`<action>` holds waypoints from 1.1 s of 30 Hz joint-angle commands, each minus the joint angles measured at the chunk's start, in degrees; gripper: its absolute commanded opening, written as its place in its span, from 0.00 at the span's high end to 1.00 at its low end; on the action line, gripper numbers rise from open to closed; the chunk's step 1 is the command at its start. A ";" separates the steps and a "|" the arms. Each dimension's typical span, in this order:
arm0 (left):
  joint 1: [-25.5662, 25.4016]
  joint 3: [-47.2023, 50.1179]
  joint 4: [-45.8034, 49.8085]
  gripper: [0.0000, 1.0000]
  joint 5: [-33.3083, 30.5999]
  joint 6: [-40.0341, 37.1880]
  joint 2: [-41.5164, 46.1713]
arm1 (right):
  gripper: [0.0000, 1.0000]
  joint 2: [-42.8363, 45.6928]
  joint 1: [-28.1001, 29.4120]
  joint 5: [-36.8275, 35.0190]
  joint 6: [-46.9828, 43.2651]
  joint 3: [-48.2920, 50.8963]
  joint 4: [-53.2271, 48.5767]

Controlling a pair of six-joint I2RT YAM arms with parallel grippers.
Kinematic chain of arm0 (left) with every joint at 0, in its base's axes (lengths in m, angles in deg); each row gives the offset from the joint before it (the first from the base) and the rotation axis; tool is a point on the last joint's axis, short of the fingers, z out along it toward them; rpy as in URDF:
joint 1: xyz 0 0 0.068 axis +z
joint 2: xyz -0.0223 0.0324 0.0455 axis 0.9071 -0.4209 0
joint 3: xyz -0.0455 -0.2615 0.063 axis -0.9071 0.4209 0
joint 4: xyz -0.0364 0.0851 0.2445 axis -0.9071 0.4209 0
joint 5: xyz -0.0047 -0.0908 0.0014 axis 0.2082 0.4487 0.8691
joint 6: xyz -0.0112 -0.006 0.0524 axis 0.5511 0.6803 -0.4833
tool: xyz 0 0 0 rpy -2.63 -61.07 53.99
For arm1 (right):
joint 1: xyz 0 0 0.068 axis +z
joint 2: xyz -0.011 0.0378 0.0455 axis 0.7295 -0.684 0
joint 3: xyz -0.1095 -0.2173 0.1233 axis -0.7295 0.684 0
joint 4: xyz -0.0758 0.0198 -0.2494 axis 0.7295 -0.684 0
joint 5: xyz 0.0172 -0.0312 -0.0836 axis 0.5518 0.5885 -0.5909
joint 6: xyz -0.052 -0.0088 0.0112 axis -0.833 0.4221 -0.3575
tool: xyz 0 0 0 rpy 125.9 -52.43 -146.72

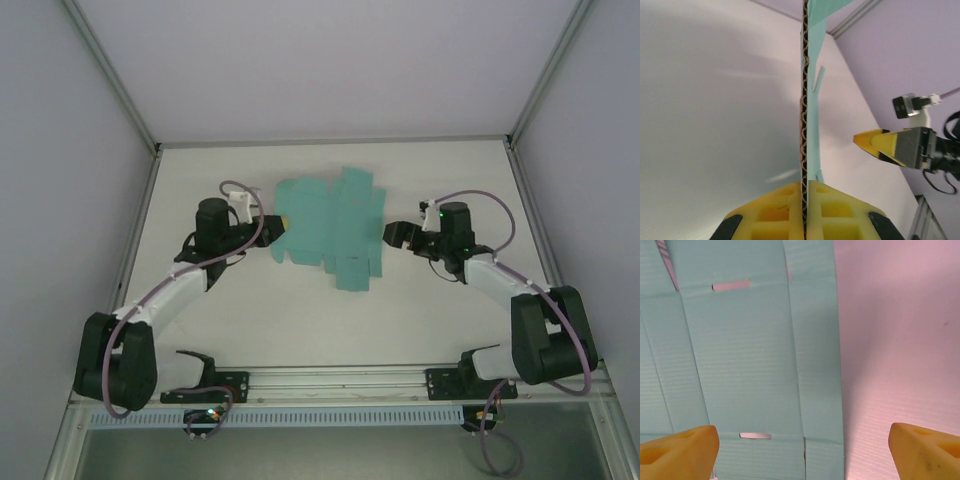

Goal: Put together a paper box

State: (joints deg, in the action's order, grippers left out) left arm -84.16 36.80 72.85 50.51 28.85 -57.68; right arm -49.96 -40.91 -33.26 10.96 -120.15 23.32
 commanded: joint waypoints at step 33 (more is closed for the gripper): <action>3.19 1.08 3.10 0.28 0.64 6.14 11.22 | 1.00 4.97 -1.79 9.77 -6.05 -2.91 -1.45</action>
State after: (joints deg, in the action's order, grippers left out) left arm -81.78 38.57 65.55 56.10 39.56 -48.24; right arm -47.01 -42.92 -17.67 11.05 -121.22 30.46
